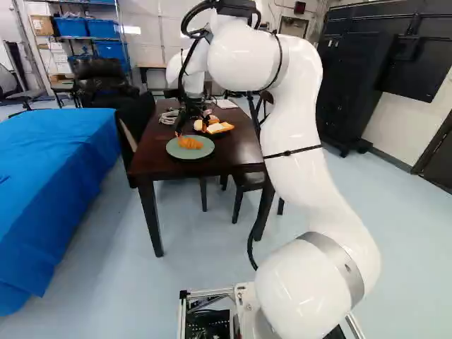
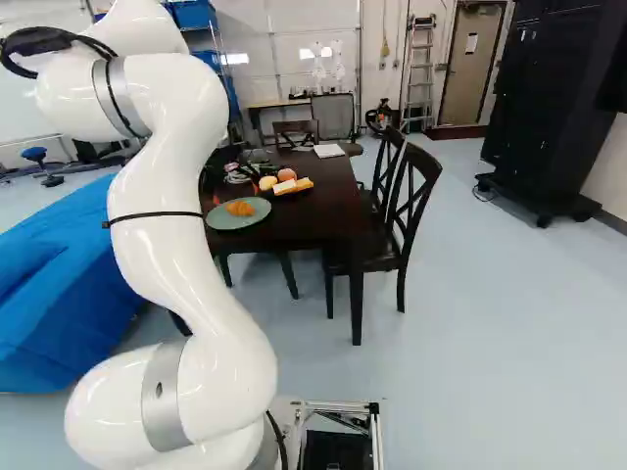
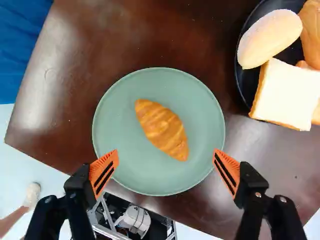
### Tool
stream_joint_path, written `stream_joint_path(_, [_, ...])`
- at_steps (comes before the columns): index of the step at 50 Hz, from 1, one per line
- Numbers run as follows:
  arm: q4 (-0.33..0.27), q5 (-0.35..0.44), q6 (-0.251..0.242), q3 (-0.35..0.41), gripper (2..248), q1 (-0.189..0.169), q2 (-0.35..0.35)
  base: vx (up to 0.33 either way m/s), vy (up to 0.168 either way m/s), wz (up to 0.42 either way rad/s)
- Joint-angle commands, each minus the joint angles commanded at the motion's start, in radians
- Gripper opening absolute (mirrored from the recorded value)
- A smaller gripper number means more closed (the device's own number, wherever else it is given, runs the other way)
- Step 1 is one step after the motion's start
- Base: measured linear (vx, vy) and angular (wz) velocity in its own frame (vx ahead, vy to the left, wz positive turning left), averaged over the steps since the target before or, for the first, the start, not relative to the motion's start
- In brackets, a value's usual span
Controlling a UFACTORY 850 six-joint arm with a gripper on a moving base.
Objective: Move the croissant to the empty plate
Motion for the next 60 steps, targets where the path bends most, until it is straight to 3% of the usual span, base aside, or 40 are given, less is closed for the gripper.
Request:
stream_joint_path(31, [0.134, 0.003, 0.0, 0.109, 247, -0.04, 0.074, 0.0, 0.0, 0.0])
stream_joint_path(60, [0.162, 0.096, 0.0, 0.235, 247, -0.097, 0.162, 0.0, 0.0, 0.0])
